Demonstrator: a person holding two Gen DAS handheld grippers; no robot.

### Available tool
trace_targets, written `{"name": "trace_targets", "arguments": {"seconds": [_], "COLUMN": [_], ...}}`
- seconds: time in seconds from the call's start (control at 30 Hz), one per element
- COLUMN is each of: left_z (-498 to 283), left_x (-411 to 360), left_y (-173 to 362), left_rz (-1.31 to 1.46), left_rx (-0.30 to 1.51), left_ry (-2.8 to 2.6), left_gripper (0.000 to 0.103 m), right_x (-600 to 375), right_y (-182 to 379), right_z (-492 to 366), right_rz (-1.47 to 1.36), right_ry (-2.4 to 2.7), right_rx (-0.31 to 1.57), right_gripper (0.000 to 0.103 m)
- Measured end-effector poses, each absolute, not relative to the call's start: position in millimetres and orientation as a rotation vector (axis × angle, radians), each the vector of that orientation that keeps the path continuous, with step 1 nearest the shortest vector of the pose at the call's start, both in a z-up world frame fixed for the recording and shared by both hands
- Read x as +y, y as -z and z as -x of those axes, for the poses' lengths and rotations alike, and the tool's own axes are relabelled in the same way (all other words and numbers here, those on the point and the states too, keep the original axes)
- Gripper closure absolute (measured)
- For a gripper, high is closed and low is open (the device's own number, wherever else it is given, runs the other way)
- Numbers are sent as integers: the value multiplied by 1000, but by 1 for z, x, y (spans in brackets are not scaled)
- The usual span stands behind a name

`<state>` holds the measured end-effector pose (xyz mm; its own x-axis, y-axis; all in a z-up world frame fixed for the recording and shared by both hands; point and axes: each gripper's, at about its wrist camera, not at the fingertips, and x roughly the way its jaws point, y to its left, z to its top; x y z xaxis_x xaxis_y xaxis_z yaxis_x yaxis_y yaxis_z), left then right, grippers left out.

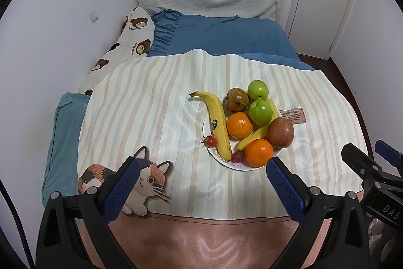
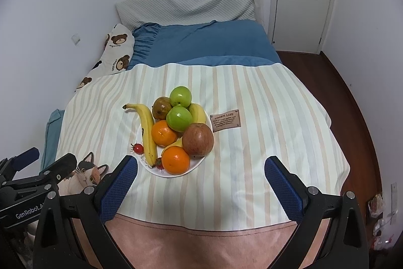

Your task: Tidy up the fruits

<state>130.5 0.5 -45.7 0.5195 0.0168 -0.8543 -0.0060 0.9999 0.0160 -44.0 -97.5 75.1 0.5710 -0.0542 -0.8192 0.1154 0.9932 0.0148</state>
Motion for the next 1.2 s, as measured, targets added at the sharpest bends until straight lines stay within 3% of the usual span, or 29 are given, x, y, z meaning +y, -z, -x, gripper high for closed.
{"name": "trace_targets", "arguments": {"seconds": [1.2], "left_z": [-128], "left_x": [0], "left_y": [39], "left_rz": [-6], "left_rx": [1013], "left_ry": [-6], "left_gripper": [0], "right_x": [-99], "right_y": [-78], "right_z": [48], "right_rz": [-68], "right_ry": [98], "right_rx": [955], "right_gripper": [0]}}
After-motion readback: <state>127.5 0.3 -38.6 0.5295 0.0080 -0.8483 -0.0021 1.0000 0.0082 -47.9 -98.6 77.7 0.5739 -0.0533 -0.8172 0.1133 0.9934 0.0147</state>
